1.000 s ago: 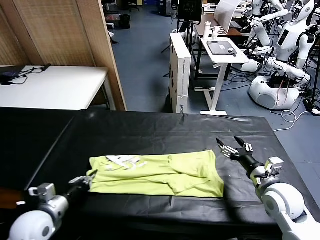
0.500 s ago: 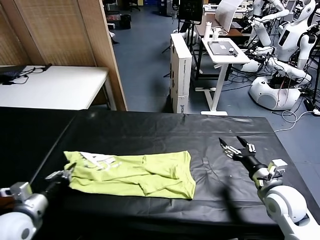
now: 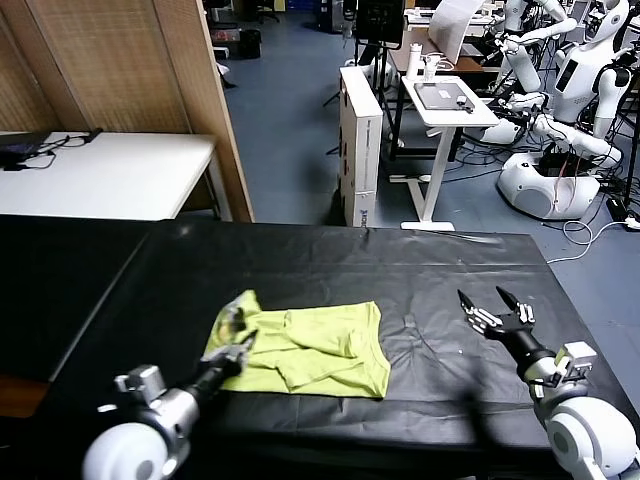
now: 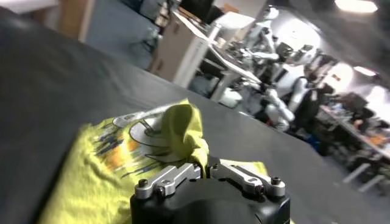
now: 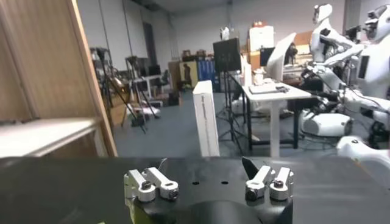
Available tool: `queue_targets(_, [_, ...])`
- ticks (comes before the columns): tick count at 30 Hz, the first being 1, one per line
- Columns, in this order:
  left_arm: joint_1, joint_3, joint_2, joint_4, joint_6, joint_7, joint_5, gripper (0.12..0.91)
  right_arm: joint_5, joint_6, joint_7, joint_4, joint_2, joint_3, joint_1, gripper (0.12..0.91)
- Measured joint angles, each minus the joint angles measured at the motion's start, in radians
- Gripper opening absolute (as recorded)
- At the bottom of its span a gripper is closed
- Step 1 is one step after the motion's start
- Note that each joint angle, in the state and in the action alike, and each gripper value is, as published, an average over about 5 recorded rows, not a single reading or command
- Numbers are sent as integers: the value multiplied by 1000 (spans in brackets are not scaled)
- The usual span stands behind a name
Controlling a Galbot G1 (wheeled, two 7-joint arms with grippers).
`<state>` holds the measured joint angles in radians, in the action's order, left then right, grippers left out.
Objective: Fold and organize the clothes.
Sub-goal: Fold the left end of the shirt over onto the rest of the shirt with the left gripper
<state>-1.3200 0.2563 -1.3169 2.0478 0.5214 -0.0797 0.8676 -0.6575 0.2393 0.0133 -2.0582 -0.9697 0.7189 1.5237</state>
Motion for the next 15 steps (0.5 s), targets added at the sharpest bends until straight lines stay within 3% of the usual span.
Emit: queue_targets(15, [58, -114, -99, -52, 5, -5, -29, 186, 8, 11, 2, 24, 2, -24, -30, 907])
